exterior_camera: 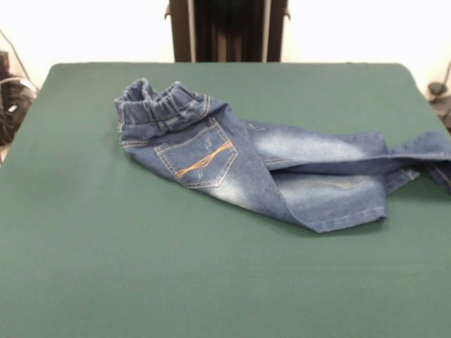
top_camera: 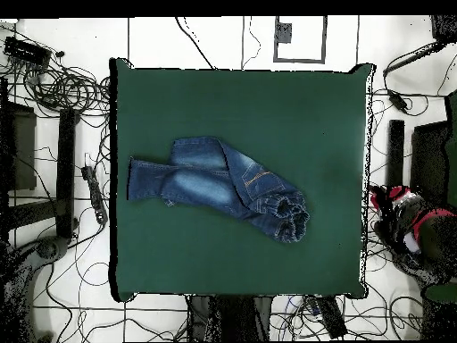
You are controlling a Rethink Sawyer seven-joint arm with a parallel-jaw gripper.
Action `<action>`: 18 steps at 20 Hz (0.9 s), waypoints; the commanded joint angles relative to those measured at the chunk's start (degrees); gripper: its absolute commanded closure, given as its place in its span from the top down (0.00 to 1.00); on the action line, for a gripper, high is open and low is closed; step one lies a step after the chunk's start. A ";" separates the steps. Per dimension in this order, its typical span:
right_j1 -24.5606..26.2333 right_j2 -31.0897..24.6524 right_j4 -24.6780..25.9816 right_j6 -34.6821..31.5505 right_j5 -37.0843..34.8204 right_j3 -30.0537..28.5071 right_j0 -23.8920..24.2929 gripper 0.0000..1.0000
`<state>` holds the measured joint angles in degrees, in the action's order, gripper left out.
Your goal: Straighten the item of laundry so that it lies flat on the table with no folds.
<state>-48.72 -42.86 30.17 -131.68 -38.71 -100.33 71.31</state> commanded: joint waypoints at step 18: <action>-16.15 14.08 -10.70 -15.18 5.69 -22.20 -23.76 1.00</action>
<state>-63.86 -34.51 22.56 -131.69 -36.58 -114.13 52.72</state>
